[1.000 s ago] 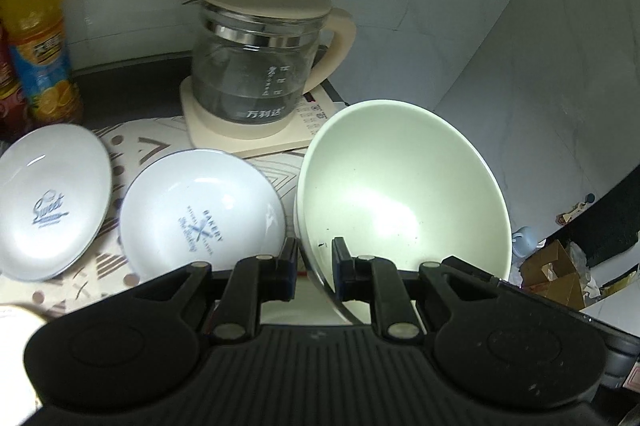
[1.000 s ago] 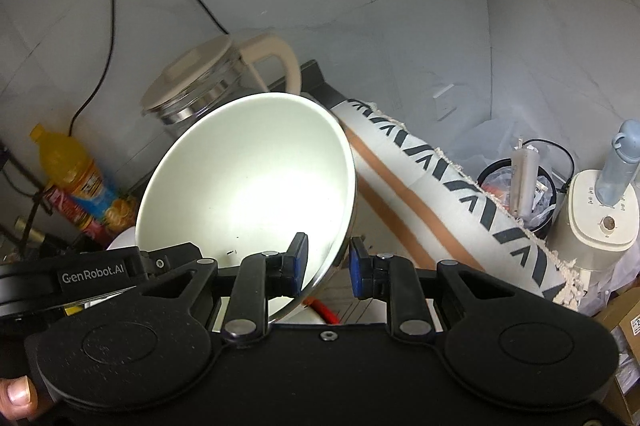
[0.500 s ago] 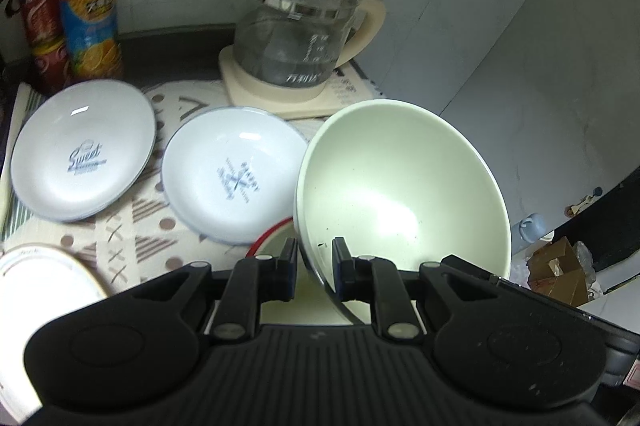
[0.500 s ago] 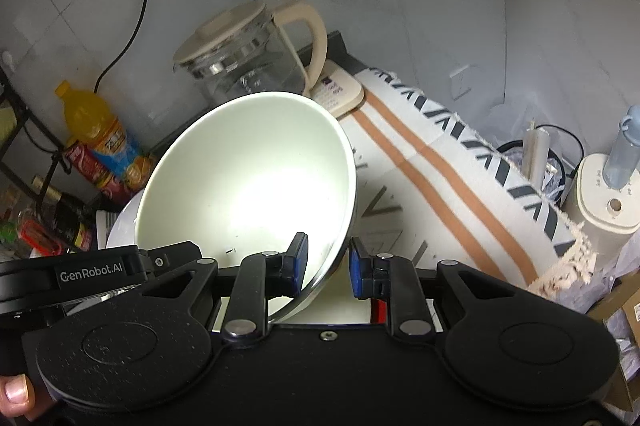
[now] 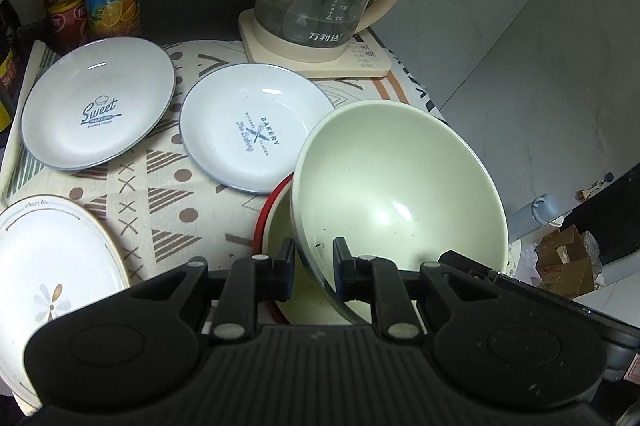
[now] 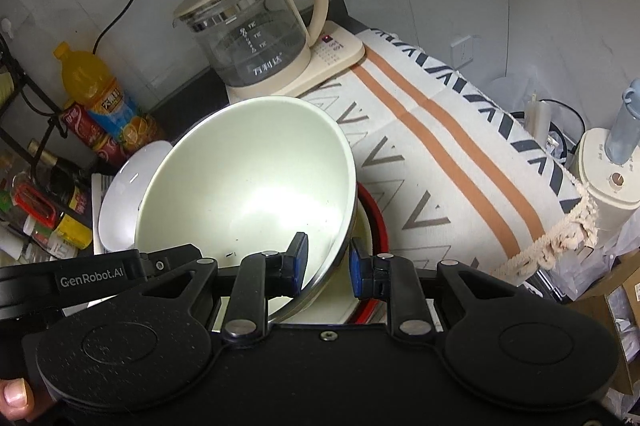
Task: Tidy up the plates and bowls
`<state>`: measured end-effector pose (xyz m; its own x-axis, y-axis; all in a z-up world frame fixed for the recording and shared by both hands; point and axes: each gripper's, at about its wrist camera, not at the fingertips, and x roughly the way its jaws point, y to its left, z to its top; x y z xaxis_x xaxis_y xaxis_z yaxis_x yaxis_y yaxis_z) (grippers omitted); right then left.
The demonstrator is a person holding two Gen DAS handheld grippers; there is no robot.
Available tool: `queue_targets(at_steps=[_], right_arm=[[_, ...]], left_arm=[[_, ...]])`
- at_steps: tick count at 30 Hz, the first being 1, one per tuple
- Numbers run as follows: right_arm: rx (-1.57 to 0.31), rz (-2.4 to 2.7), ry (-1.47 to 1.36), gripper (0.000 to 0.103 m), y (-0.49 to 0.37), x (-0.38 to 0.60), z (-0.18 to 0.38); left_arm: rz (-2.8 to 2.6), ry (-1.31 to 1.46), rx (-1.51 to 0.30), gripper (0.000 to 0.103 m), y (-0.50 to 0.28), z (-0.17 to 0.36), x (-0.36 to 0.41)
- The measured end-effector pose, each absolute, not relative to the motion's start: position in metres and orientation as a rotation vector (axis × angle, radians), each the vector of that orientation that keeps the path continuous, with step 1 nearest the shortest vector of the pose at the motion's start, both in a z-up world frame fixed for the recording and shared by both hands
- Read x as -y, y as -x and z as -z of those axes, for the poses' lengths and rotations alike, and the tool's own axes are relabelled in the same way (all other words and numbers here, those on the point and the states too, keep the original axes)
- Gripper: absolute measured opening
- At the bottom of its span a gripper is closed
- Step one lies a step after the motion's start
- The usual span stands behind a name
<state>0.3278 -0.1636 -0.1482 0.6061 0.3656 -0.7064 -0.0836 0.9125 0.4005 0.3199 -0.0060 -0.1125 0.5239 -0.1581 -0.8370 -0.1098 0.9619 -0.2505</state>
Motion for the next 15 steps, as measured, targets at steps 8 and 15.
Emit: queue_targets(at_steps=[8,15], right_arm=[[-0.914,-0.263,-0.345,0.025,-0.326,0.159,0.159],[-0.914,-0.284,-0.341,0.029,-0.327,0.156,0.162]], left_arm=[[0.011,0.241,-1.042,0.018,-0.319,0.12,0.007],[0.005,0.252,-1.058,0.02,-0.317,0.125,0.002]])
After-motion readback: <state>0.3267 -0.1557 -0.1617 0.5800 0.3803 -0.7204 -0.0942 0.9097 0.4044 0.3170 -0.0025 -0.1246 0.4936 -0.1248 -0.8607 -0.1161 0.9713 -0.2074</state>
